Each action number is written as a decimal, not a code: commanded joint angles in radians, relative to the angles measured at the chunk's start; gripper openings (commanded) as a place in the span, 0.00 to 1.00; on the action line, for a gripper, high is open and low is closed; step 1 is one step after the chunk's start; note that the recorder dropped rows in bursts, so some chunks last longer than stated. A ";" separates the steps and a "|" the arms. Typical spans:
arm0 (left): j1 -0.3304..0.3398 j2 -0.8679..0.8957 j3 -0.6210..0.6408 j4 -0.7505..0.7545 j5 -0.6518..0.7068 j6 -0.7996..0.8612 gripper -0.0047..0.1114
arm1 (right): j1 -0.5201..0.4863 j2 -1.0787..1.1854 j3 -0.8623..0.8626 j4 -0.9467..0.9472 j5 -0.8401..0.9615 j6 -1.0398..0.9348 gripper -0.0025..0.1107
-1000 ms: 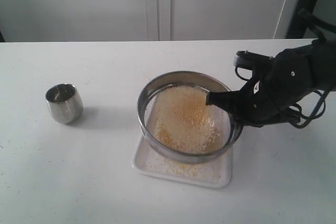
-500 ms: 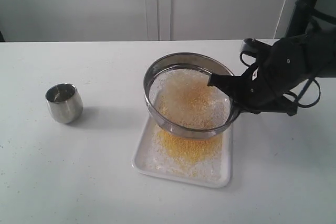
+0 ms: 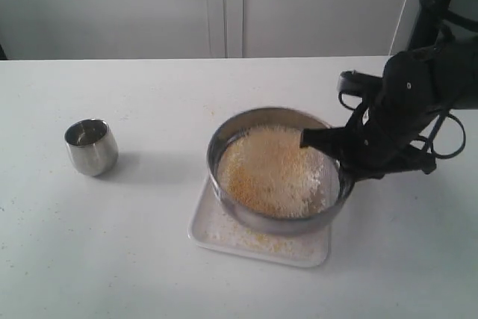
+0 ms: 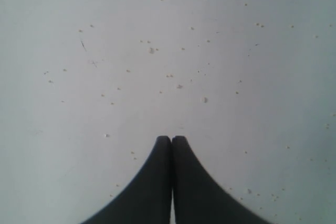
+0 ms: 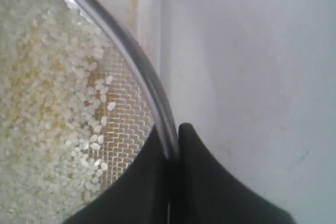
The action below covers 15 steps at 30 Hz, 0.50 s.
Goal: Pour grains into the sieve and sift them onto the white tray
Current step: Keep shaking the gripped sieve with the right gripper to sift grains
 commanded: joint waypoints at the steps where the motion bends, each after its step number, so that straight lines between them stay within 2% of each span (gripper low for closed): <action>1: 0.003 -0.006 -0.006 -0.004 0.016 -0.003 0.04 | 0.017 -0.067 0.090 0.002 -0.229 0.063 0.02; 3: 0.003 -0.006 -0.006 -0.004 0.016 -0.003 0.04 | 0.011 -0.024 0.060 0.002 -0.282 0.142 0.02; 6: 0.003 -0.006 -0.006 -0.004 0.016 -0.003 0.04 | 0.016 0.022 -0.017 0.002 -0.043 0.089 0.02; 8: 0.003 -0.006 -0.006 -0.004 0.016 -0.003 0.04 | 0.036 -0.004 0.000 0.002 0.036 0.011 0.02; 10: 0.003 -0.006 -0.006 -0.004 0.014 -0.003 0.04 | 0.044 -0.051 0.049 -0.001 -0.038 0.006 0.02; 13: 0.003 -0.006 -0.006 -0.004 0.014 -0.003 0.04 | 0.025 -0.053 0.065 -0.001 -0.273 0.092 0.02; 15: 0.003 -0.006 -0.006 -0.004 0.014 -0.003 0.04 | 0.006 0.005 0.013 0.001 -0.254 0.148 0.02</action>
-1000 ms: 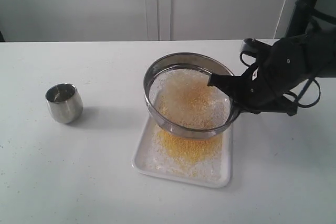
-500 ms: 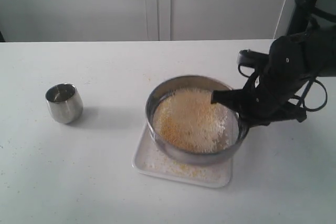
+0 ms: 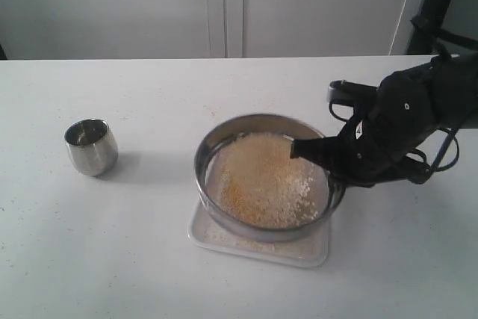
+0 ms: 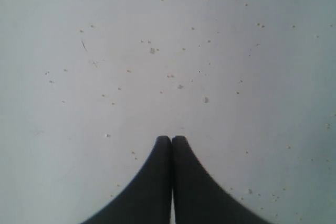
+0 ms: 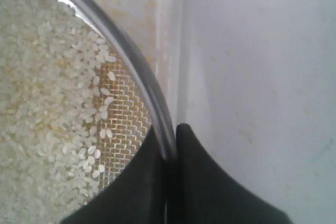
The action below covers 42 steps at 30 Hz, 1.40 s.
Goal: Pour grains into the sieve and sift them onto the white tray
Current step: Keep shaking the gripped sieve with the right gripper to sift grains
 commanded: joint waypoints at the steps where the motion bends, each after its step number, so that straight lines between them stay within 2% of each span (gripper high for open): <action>1: 0.003 -0.006 -0.006 -0.006 0.014 -0.003 0.04 | -0.039 0.064 -0.091 0.016 -0.075 0.108 0.02; 3: 0.003 -0.006 -0.006 -0.006 0.014 -0.003 0.04 | -0.022 0.068 -0.116 0.018 0.108 0.006 0.02; 5: 0.003 -0.006 -0.006 -0.006 0.014 -0.003 0.04 | 0.008 0.023 -0.077 0.010 0.153 -0.059 0.02; 9: 0.003 -0.006 -0.006 -0.006 0.016 -0.003 0.04 | 0.008 -0.031 -0.012 0.003 -0.157 0.023 0.02; 10: 0.003 -0.006 -0.006 -0.006 0.016 -0.003 0.04 | -0.004 -0.009 -0.032 0.003 -0.179 0.048 0.02; 11: 0.003 -0.006 -0.006 -0.006 0.016 -0.003 0.04 | -0.013 0.015 -0.057 0.003 -0.151 0.061 0.02; 12: 0.003 -0.006 -0.006 -0.006 0.016 -0.003 0.04 | -0.017 0.053 -0.118 0.019 0.047 0.037 0.02; 14: 0.003 -0.006 -0.006 -0.006 0.016 -0.003 0.04 | 0.021 0.008 -0.079 0.003 0.199 -0.073 0.02; 15: 0.003 -0.006 -0.006 -0.004 0.016 -0.003 0.04 | 0.030 -0.017 -0.051 0.001 0.154 -0.073 0.02; 16: 0.003 -0.006 -0.006 -0.004 0.016 -0.003 0.04 | 0.031 -0.057 -0.008 -0.010 -0.033 -0.049 0.02; 17: 0.003 -0.006 -0.006 -0.004 0.016 -0.003 0.04 | 0.023 -0.054 -0.008 -0.016 -0.093 -0.021 0.02; 18: 0.003 -0.006 -0.006 -0.005 0.014 -0.003 0.04 | -0.013 -0.004 -0.055 -0.026 -0.098 0.034 0.02; 20: 0.003 -0.006 -0.006 -0.005 0.012 -0.003 0.04 | -0.011 0.031 -0.116 -0.023 0.150 -0.037 0.02; 21: 0.003 -0.006 -0.006 -0.005 0.011 -0.003 0.04 | 0.013 0.003 -0.083 -0.038 0.181 -0.081 0.02; 24: 0.003 -0.006 -0.006 -0.005 -0.010 -0.003 0.04 | 0.016 -0.042 -0.004 -0.109 -0.123 0.011 0.02; 25: 0.003 -0.006 -0.006 -0.005 -0.010 -0.003 0.04 | -0.002 -0.006 -0.031 -0.113 -0.138 0.053 0.02; 27: 0.003 -0.006 -0.006 -0.005 -0.016 -0.003 0.04 | -0.004 0.049 -0.104 -0.111 0.079 0.034 0.02; 29: 0.003 -0.006 -0.006 -0.005 -0.031 -0.003 0.04 | 0.025 0.023 -0.075 -0.121 0.160 -0.028 0.02; 32: 0.003 -0.006 -0.006 -0.005 -0.047 -0.003 0.04 | 0.050 -0.051 0.017 -0.159 -0.004 0.004 0.02; 35: 0.003 -0.006 -0.006 -0.005 -0.070 -0.003 0.04 | 0.016 -0.019 -0.002 -0.215 -0.149 0.147 0.02; 38: 0.003 -0.006 -0.006 -0.005 -0.093 -0.003 0.04 | 0.001 0.033 -0.071 -0.164 0.005 0.128 0.02; 40: 0.003 -0.006 -0.006 -0.005 -0.114 -0.003 0.04 | 0.026 0.012 -0.056 -0.136 0.129 -0.018 0.02; 42: 0.003 -0.006 -0.006 -0.005 -0.133 -0.003 0.04 | 0.043 -0.037 0.009 -0.136 0.056 -0.023 0.02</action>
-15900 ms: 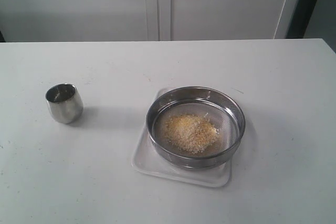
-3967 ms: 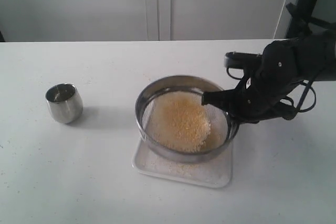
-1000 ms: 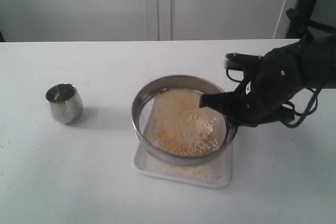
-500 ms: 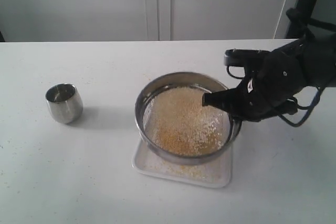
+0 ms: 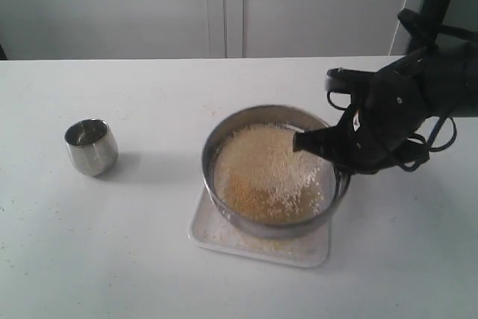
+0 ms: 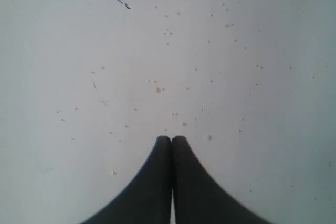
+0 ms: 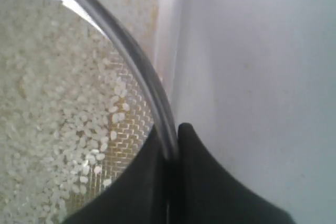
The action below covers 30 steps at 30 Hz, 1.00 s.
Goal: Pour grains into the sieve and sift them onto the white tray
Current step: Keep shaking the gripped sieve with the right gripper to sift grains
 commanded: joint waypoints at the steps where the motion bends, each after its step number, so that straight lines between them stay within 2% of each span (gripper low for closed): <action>1: 0.004 -0.006 -0.006 -0.005 -0.032 -0.003 0.04 | 0.030 -0.081 0.093 0.027 -0.082 -0.066 0.02; 3: 0.004 -0.006 -0.006 -0.005 -0.034 -0.003 0.04 | 0.004 -0.071 0.101 0.024 -0.249 0.015 0.02; 4: 0.004 -0.006 -0.006 -0.005 -0.032 -0.003 0.04 | -0.009 -0.049 0.079 0.024 -0.271 0.050 0.02; 6: 0.004 -0.006 -0.006 -0.005 -0.032 -0.003 0.04 | -0.016 0.000 0.012 0.039 -0.055 0.044 0.02; 8: 0.004 -0.006 -0.006 -0.005 -0.032 -0.003 0.04 | 0.004 -0.016 0.029 0.040 0.051 -0.033 0.02; 10: 0.004 -0.006 -0.006 -0.005 -0.032 -0.003 0.04 | 0.014 -0.059 0.084 0.038 -0.028 -0.033 0.02; 12: 0.004 -0.006 -0.006 -0.005 -0.032 -0.003 0.04 | -0.015 -0.064 0.114 0.038 -0.249 0.002 0.02; 13: 0.004 -0.006 -0.006 -0.005 -0.032 -0.003 0.04 | -0.032 -0.040 0.091 0.040 -0.249 0.034 0.02; 15: 0.004 -0.006 -0.006 -0.005 -0.032 -0.003 0.04 | -0.041 0.005 0.023 0.092 -0.061 0.022 0.02; 16: 0.004 -0.006 -0.006 -0.005 -0.032 -0.003 0.04 | -0.023 -0.020 0.031 0.098 0.032 -0.066 0.02; 17: 0.004 -0.006 -0.006 -0.005 -0.032 -0.003 0.04 | -0.006 -0.053 0.058 0.098 0.027 -0.092 0.02; 20: 0.004 -0.006 -0.006 -0.005 -0.032 -0.003 0.04 | -0.017 -0.072 0.077 0.108 -0.227 -0.032 0.02; 23: 0.004 -0.006 -0.006 -0.005 -0.032 -0.003 0.04 | -0.005 -0.020 0.005 0.143 0.040 -0.095 0.02; 24: 0.004 -0.006 -0.006 -0.005 -0.032 -0.003 0.04 | 0.012 -0.045 0.031 0.143 0.037 -0.119 0.02; 25: 0.004 -0.006 -0.006 -0.005 -0.032 -0.003 0.04 | 0.028 -0.084 0.084 0.138 -0.082 -0.115 0.02; 27: 0.004 -0.006 -0.006 -0.005 -0.032 -0.003 0.04 | -0.004 -0.049 0.071 0.138 -0.268 -0.024 0.02; 30: 0.004 -0.006 -0.006 -0.005 -0.032 -0.003 0.04 | -0.017 0.012 -0.007 0.141 -0.054 -0.038 0.02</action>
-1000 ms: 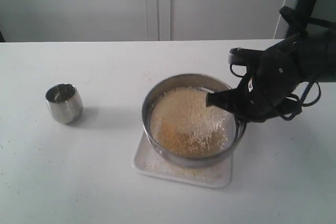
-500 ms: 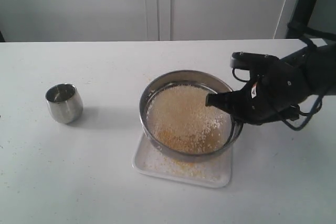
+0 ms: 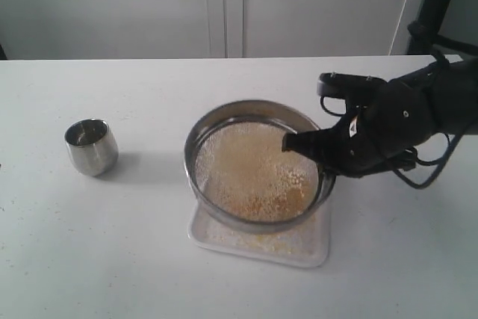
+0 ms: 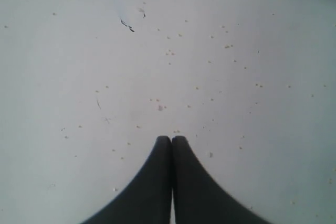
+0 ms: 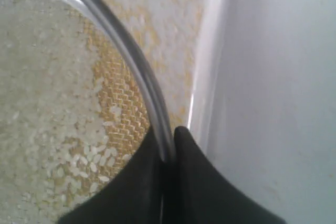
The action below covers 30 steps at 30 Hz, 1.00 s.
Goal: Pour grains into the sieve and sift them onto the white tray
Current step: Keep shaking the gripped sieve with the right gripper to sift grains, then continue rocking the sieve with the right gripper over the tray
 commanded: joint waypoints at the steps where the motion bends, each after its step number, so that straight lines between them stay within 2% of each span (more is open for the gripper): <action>1: 0.004 -0.006 -0.006 -0.005 0.011 -0.003 0.04 | -0.017 0.043 -0.081 0.012 0.159 -0.004 0.02; 3: 0.004 -0.006 -0.006 -0.005 0.011 -0.003 0.04 | 0.010 -0.003 -0.034 0.007 0.163 -0.054 0.02; 6: 0.004 -0.006 -0.006 -0.005 0.011 -0.003 0.04 | 0.019 -0.053 0.036 0.007 -0.051 -0.043 0.02; 8: 0.004 -0.006 -0.006 -0.005 0.011 -0.003 0.04 | -0.012 -0.022 0.019 0.007 -0.123 0.021 0.02; 9: 0.004 -0.006 -0.006 -0.005 0.011 -0.003 0.04 | -0.024 0.000 0.001 0.007 -0.105 0.036 0.02; 11: 0.004 -0.006 -0.006 -0.005 0.011 -0.003 0.04 | -0.040 0.040 -0.041 0.007 0.057 0.029 0.02; 13: 0.004 -0.006 -0.006 -0.005 0.011 -0.003 0.04 | -0.037 0.029 -0.034 0.001 0.165 -0.048 0.02; 15: 0.004 -0.006 -0.006 -0.005 0.013 -0.003 0.04 | -0.028 -0.008 0.017 0.004 0.101 -0.055 0.02; 16: 0.004 -0.006 -0.006 -0.005 0.013 -0.003 0.04 | -0.028 -0.029 0.048 0.012 0.004 -0.048 0.02; 19: 0.004 -0.006 -0.006 -0.005 0.013 -0.003 0.04 | -0.045 -0.013 0.038 0.012 -0.146 -0.006 0.02; 21: 0.004 -0.006 -0.006 -0.005 0.013 -0.003 0.04 | -0.059 0.018 -0.008 0.012 -0.065 0.014 0.02; 23: 0.004 -0.006 -0.006 -0.005 0.013 -0.003 0.04 | -0.059 0.023 -0.033 0.014 0.107 -0.006 0.02; 25: 0.004 -0.006 -0.006 -0.005 0.013 -0.003 0.04 | -0.038 -0.018 -0.004 0.010 0.162 -0.074 0.02; 30: 0.004 -0.006 -0.006 -0.005 0.011 -0.003 0.04 | -0.042 -0.081 0.050 0.012 -0.107 -0.024 0.02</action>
